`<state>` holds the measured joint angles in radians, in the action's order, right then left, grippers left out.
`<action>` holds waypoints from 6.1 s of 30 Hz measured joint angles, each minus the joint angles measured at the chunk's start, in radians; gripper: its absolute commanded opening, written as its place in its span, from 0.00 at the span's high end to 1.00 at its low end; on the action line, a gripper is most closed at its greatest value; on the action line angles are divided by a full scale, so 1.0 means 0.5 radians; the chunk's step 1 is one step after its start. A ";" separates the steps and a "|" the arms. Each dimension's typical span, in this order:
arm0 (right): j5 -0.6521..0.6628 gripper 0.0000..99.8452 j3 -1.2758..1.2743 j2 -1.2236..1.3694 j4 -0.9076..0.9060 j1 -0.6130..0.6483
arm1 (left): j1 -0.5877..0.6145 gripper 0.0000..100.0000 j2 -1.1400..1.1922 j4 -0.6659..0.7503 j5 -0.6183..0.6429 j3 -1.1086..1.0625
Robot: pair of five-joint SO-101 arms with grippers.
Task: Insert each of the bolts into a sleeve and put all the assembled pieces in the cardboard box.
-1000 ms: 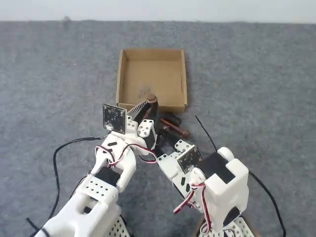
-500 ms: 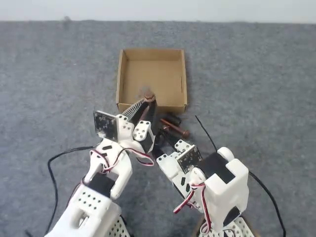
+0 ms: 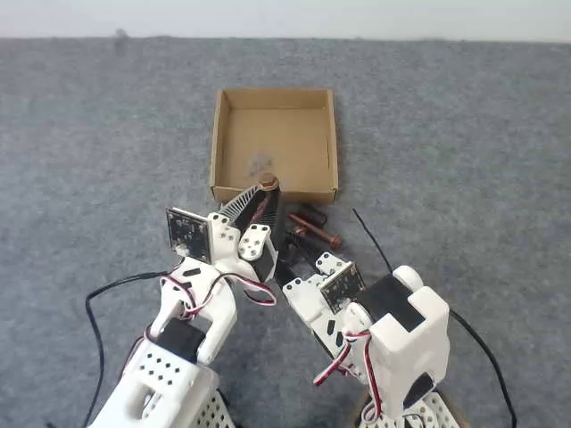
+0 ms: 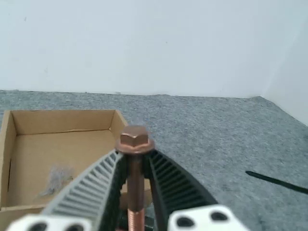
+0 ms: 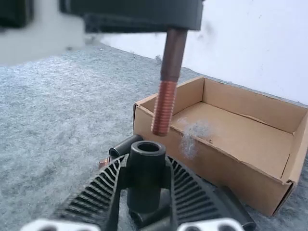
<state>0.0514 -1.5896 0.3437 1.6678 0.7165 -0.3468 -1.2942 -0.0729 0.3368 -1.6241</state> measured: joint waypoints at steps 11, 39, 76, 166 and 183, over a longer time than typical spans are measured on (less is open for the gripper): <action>0.000 0.99 0.000 0.000 0.000 0.000 | 0.006 0.99 0.144 0.037 0.000 0.003; 0.000 0.99 0.000 0.000 -0.021 -0.003 | 0.009 0.99 0.132 -0.037 0.120 0.006; 0.031 0.99 0.000 0.003 -0.034 -0.049 | -0.064 0.99 0.132 -0.043 0.123 0.009; 0.031 0.99 -0.003 0.000 -0.031 -0.083 | -0.071 0.90 0.160 -0.555 0.227 0.074; 0.034 0.99 -0.003 0.000 -0.034 -0.101 | -0.071 0.68 0.157 -0.964 0.218 0.166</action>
<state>0.0683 -1.5911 0.3437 1.6510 0.6659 -0.3821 -1.2160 -0.5547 0.4457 -1.5413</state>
